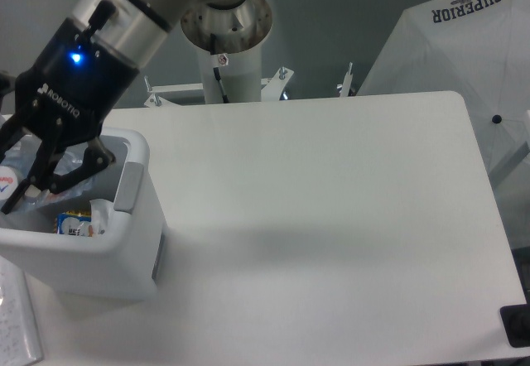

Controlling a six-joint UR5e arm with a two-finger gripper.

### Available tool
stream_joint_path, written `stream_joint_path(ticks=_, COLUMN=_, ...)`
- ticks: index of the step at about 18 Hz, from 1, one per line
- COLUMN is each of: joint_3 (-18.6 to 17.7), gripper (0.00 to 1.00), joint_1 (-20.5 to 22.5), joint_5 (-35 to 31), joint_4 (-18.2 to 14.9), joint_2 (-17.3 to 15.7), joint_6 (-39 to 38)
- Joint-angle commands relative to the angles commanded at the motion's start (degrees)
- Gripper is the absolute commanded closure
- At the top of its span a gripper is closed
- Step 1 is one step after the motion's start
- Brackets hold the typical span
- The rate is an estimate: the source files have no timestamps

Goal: Place the trash in the trash can
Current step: 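Lift the bottle and carry it over the white bin, then lower the bottle into the bin and open the gripper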

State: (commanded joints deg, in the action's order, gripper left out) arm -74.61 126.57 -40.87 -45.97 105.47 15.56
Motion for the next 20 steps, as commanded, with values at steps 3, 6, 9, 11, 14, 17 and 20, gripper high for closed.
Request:
stream_joint_path(ticks=3, joint_3=-0.45, gripper=0.61, joint_1=-0.27, joint_5=0.0, joint_4=0.0, joint_2=-0.09, joint_6=0.97)
stream_joint_path(ticks=6, joint_3=-1.06, gripper=0.5, joint_1=-0.27, joint_5=0.0, joint_4=0.0, joint_2=0.17, joint_6=1.4)
stream_joint_path(ticks=9, joint_3=-2.29, gripper=0.0, joint_1=-0.27, joint_5=-0.18, joint_4=0.0, joint_2=-0.26, joint_6=2.46)
stream_joint_path(ticks=11, joint_3=-2.9, gripper=0.0, joint_1=-0.18, joint_5=-0.18, joint_4=0.0, joint_2=-0.96, joint_6=2.55)
stream_joint_path(ticks=14, joint_3=-2.91, gripper=0.0, joint_1=0.34, joint_5=-0.18, joint_4=-0.09, joint_2=-0.79, joint_6=2.55)
stream_joint_path(ticks=17, joint_3=-2.91, gripper=0.0, joint_1=4.02, joint_5=-0.18, joint_4=-0.09, joint_2=-0.62, joint_6=2.64)
stream_joint_path(ticks=20, joint_3=-2.91, gripper=0.0, joint_1=9.47, joint_5=-0.26, joint_4=-0.09, joint_2=-0.01, joint_6=2.81)
